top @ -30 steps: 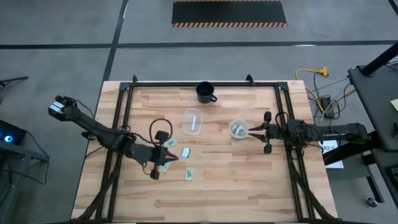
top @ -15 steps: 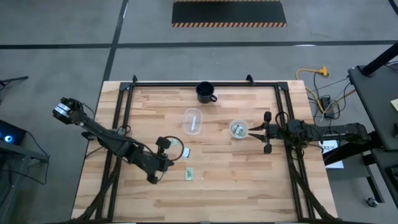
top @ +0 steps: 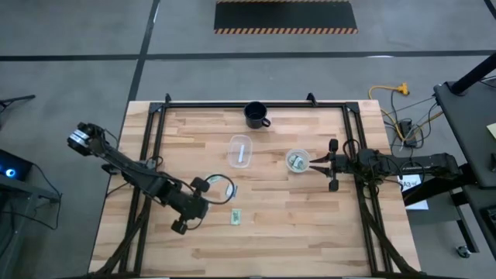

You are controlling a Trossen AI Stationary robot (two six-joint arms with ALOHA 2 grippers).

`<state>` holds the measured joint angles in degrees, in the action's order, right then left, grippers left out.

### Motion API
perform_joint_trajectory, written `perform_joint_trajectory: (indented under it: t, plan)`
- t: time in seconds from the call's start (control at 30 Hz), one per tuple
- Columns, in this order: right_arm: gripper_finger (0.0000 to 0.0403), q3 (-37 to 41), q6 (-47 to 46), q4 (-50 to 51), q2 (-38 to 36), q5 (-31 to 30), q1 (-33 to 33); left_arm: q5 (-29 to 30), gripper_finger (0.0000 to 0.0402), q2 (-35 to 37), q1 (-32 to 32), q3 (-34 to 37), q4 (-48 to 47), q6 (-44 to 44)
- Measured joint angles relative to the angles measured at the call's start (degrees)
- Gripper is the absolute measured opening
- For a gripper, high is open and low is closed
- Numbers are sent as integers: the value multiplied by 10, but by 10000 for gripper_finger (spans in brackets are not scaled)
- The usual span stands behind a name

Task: Pick and place items into bin
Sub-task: Put the white stevia packet into the left transparent bin

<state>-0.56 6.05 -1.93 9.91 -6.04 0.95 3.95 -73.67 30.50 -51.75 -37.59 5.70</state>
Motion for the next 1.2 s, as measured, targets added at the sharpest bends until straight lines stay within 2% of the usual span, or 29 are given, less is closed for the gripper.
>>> perform_joint_trajectory:
  t: [0.5, 0.8, 1.0, 1.2]
  plan:
    - [82, 0, 0, 0, 0, 0, 0, -8, 0, -136, -4, -59, -96, -3]
    - [68, 0, 0, 0, 0, 0, 0, 4, 5, -137, -26, -62, -127, -21]
    - [73, 0, 0, 0, 0, 0, 0, 10, 56, -116, -44, -62, -126, -45]
    - [81, 0, 0, 0, 0, 0, 0, 12, 148, -115, -47, -61, -124, -47]
